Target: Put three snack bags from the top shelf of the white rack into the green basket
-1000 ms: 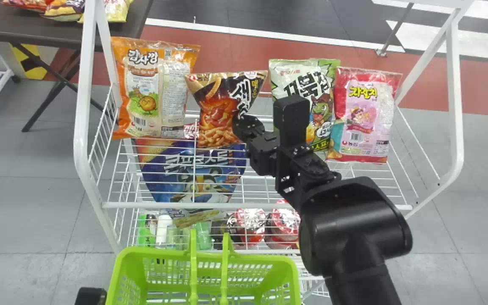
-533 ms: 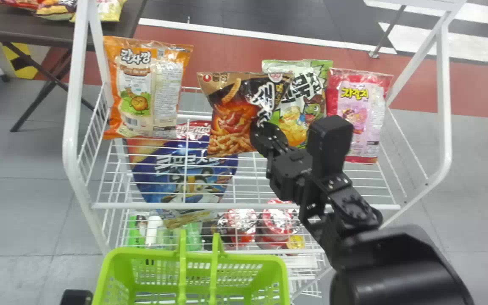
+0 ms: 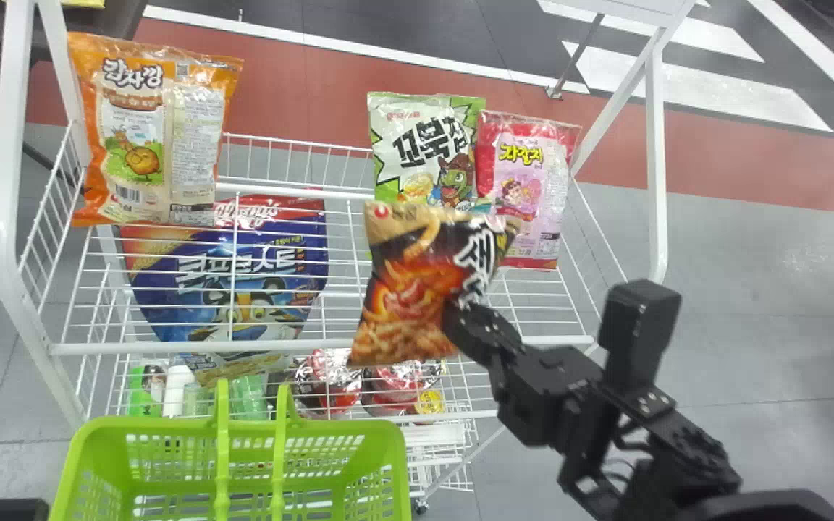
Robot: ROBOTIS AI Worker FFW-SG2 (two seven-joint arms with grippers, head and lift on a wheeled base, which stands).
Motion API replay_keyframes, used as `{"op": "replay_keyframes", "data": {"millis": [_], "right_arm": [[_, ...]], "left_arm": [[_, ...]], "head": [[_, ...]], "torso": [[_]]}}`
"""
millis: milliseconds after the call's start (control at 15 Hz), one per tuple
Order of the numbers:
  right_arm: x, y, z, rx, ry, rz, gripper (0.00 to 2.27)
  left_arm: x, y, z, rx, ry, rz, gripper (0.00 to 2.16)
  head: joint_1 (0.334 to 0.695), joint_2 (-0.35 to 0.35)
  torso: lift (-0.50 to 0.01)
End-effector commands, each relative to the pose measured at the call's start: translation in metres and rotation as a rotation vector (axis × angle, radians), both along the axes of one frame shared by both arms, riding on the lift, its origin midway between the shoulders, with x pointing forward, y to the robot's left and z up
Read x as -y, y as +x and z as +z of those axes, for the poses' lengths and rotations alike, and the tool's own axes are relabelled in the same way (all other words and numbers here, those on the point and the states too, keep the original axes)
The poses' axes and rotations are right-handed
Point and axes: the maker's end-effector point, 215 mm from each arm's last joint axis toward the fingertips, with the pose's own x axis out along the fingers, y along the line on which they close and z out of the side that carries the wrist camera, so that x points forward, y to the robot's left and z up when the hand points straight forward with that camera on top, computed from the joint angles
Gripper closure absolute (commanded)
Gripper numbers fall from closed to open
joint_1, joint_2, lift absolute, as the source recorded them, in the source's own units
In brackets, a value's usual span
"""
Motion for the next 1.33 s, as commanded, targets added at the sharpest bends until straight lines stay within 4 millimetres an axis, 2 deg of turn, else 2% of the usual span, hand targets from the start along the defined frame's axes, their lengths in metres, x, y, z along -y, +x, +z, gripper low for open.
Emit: {"op": "replay_keyframes", "data": {"millis": [0, 67, 200, 333, 467, 533, 733, 867, 933, 1000, 1067, 1133, 1267], "right_arm": [[0.011, -0.035, -0.024, -0.151, 0.037, -0.02, 2.09], [0.013, -0.055, -0.041, -0.246, 0.072, -0.023, 2.09], [0.003, -0.085, -0.063, -0.376, 0.128, 0.0, 2.09], [-0.019, -0.123, -0.079, -0.515, 0.23, 0.046, 2.09], [-0.046, -0.153, -0.082, -0.613, 0.33, 0.106, 2.09], [-0.056, -0.162, -0.083, -0.644, 0.364, 0.124, 2.09], [-0.078, -0.175, -0.096, -0.696, 0.408, 0.167, 2.09], [-0.093, -0.172, -0.11, -0.698, 0.393, 0.195, 2.08], [-0.101, -0.167, -0.115, -0.681, 0.394, 0.208, 1.9], [-0.105, -0.155, -0.118, -0.639, 0.395, 0.211, 1.61], [-0.108, -0.154, -0.123, -0.643, 0.386, 0.215, 0.88], [-0.11, -0.155, -0.127, -0.653, 0.384, 0.221, 0.06], [-0.111, -0.157, -0.128, -0.66, 0.373, 0.228, 0.0]], "left_arm": [[0.001, 0.0, 0.0, 0.005, -0.003, 0.01, 2.14], [0.001, 0.001, 0.0, 0.008, -0.005, 0.017, 2.14], [-0.001, 0.0, -0.001, 0.005, -0.004, 0.023, 2.15], [-0.001, 0.001, -0.001, 0.007, -0.006, 0.026, 2.15], [0.0, 0.001, 0.001, 0.01, -0.012, 0.026, 2.15], [0.001, 0.001, 0.001, 0.011, -0.011, 0.025, 2.15], [0.004, -0.003, 0.001, 0.008, -0.01, 0.018, 2.15], [0.007, -0.003, 0.001, 0.018, -0.008, 0.015, 2.15], [0.009, -0.004, 0.002, 0.021, -0.008, 0.013, 2.15], [0.011, -0.005, 0.002, 0.02, -0.009, 0.007, 2.15], [0.014, -0.007, 0.002, 0.023, -0.012, -0.001, 2.15], [0.015, -0.008, 0.002, 0.022, -0.007, -0.003, 2.15], [0.012, -0.007, 0.0, 0.023, -0.001, 0.0, 2.15]], "head": [[0.695, -0.35], [0.695, -0.35], [0.695, -0.35], [0.695, -0.35], [0.695, -0.35], [0.695, -0.35], [0.695, -0.35], [0.695, -0.35], [0.695, -0.35], [0.695, -0.35], [0.695, -0.35], [0.695, -0.35], [0.695, -0.35]], "torso": [[0.0], [0.0], [0.0], [0.0], [0.0], [0.0], [0.0], [0.0], [0.0], [0.0], [0.0], [0.0], [0.0]]}}
